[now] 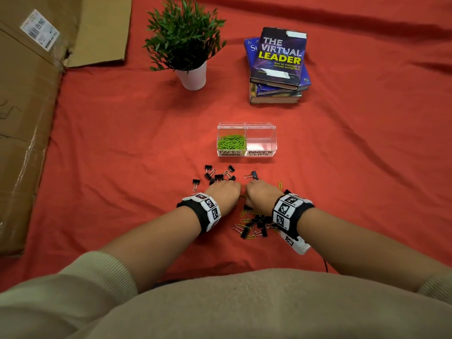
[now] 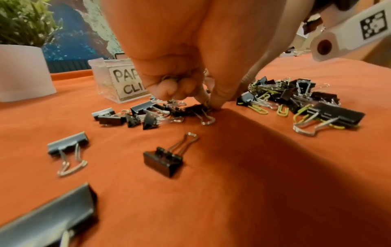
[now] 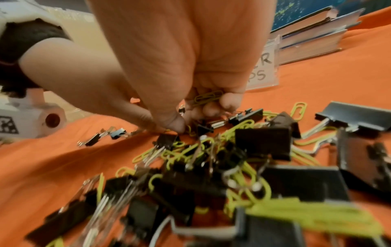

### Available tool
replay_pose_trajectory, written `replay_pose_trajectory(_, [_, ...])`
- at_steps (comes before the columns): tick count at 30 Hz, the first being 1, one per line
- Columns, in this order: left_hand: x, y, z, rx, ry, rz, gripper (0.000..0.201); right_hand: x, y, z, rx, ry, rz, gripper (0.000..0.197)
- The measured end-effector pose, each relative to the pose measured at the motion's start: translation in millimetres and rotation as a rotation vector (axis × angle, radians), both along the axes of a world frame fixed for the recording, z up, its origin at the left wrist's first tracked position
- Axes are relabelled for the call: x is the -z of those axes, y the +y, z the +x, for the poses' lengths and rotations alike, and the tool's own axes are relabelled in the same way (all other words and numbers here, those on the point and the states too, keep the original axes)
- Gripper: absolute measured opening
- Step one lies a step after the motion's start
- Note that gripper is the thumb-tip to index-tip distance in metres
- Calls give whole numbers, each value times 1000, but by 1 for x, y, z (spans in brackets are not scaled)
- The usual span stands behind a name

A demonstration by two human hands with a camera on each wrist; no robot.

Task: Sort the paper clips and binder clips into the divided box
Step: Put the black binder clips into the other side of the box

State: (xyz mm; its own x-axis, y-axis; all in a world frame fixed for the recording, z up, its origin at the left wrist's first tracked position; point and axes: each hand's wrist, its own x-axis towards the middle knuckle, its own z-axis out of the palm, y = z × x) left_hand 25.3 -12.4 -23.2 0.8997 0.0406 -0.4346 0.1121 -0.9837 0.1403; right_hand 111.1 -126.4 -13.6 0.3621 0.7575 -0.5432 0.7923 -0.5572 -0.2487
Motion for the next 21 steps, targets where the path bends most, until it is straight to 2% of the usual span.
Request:
replay_pose_trajectory(3, [0, -2, 2, 23, 20, 52, 30, -15, 5, 16, 108, 100, 27, 13])
replay_pose_trajectory(7, [2, -2, 4, 38, 37, 69, 36, -46, 22, 48, 380, 266, 258, 9])
replay_pose_trajectory(10, [1, 0, 2, 54, 29, 52, 34, -61, 49, 72, 467, 273, 385, 7])
replay_pose_trajectory(12, [-1, 3, 0, -25, 22, -28, 34, -64, 69, 79, 451, 239, 381, 3])
replay_pose_trajectory(17, [-16, 17, -2, -370, -130, -369, 19, -52, 104, 78, 289, 54, 287, 6])
replay_pose_trajectory(21, [-29, 31, 7, -580, -202, -610, 22, -40, 108, 76, 208, 80, 268, 28])
